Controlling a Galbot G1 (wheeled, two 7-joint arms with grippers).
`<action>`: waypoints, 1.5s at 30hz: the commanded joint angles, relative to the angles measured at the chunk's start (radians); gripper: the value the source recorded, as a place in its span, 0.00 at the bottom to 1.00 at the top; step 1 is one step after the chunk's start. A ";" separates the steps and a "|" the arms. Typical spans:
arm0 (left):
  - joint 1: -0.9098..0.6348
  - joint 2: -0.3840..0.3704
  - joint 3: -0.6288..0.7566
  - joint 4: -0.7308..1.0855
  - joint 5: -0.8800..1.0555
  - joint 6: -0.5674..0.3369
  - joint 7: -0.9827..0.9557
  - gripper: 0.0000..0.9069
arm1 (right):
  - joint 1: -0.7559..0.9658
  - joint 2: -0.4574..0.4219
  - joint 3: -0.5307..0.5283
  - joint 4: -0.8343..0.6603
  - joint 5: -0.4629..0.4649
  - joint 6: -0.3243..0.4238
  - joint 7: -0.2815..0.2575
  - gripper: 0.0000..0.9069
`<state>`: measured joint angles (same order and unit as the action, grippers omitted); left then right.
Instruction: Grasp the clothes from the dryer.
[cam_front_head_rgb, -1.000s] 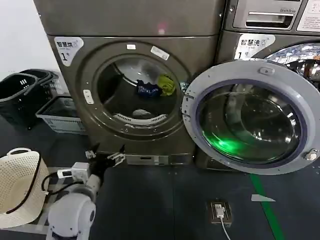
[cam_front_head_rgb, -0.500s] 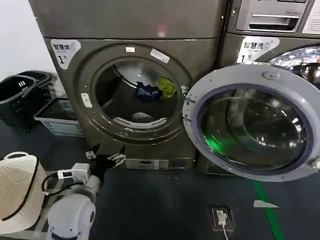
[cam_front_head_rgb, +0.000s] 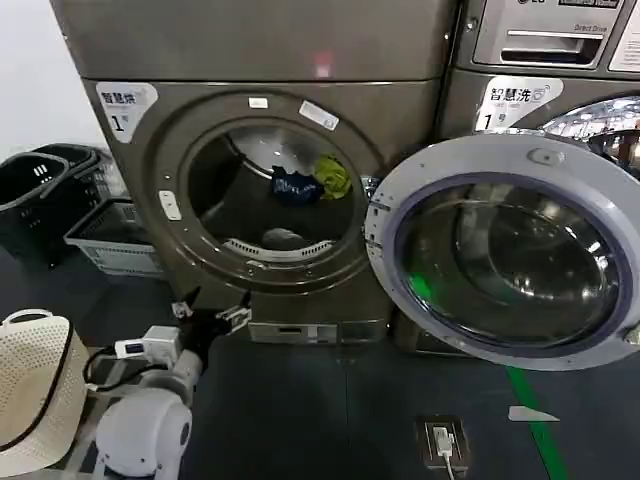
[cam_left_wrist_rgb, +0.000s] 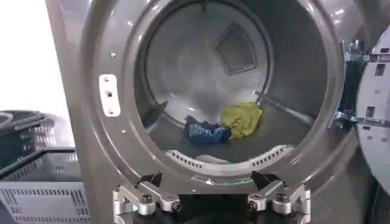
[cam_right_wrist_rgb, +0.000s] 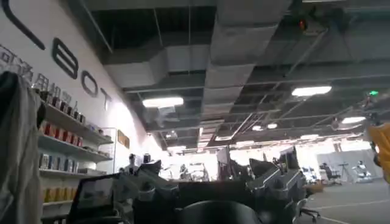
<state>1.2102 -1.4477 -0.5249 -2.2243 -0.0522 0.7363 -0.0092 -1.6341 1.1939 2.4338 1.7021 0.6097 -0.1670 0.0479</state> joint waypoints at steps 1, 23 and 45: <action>0.000 0.000 -0.001 0.002 0.006 0.049 -0.002 1.00 | 0.000 -0.001 0.003 -0.002 0.000 -0.001 0.001 1.00; 0.026 -0.002 -0.002 -0.008 -0.020 0.049 -0.033 1.00 | -0.005 0.005 0.007 -0.005 0.003 -0.002 0.000 1.00; 0.004 -0.006 0.019 0.002 -0.015 0.049 -0.034 1.00 | 0.004 0.002 -0.001 0.001 0.002 -0.004 0.007 1.00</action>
<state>1.2158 -1.4532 -0.5073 -2.2244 -0.0680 0.7363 -0.0453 -1.6311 1.1962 2.4325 1.7031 0.6125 -0.1715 0.0539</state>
